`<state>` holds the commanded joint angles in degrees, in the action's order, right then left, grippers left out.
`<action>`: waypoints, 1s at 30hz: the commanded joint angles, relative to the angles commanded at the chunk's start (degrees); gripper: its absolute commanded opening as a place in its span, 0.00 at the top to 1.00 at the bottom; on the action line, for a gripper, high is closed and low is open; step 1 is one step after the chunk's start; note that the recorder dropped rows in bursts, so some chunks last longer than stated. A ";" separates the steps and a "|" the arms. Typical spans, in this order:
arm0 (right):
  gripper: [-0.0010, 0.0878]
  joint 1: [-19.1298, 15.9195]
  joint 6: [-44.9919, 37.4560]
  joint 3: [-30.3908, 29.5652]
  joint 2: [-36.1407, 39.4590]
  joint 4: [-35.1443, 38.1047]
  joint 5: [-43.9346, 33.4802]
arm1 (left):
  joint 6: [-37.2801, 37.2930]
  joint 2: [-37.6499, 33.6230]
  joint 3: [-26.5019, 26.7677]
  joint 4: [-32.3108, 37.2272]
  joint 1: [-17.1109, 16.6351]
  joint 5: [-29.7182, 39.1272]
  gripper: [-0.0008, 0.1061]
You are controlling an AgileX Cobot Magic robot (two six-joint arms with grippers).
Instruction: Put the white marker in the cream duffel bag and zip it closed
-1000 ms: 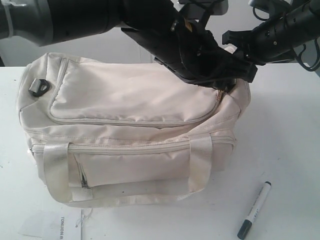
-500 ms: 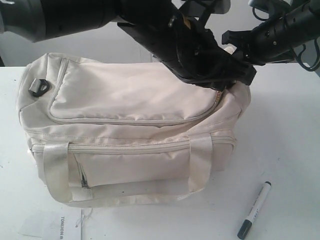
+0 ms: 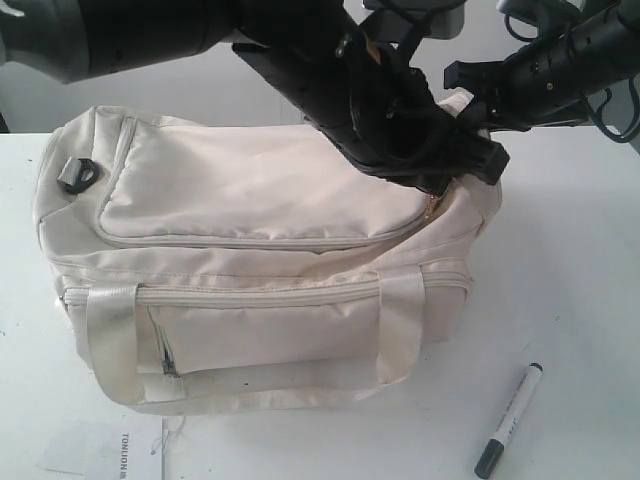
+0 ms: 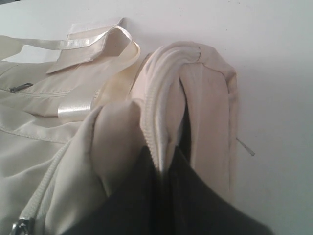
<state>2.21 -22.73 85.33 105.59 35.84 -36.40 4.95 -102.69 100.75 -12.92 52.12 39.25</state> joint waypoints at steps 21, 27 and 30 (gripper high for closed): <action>0.99 0.00 -0.02 0.00 0.00 0.00 0.25 | -2.14 0.03 0.00 -0.22 0.00 5.50 0.99; 0.99 0.00 -0.02 0.00 0.00 0.00 0.25 | -2.40 0.03 0.00 -0.22 0.00 6.27 0.99; 0.99 0.00 -0.02 0.00 0.00 0.00 0.39 | -2.40 0.03 0.00 -0.22 0.00 6.51 0.99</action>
<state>2.21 -22.75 85.33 105.59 35.84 -36.01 2.55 -102.66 100.75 -13.14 52.12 45.75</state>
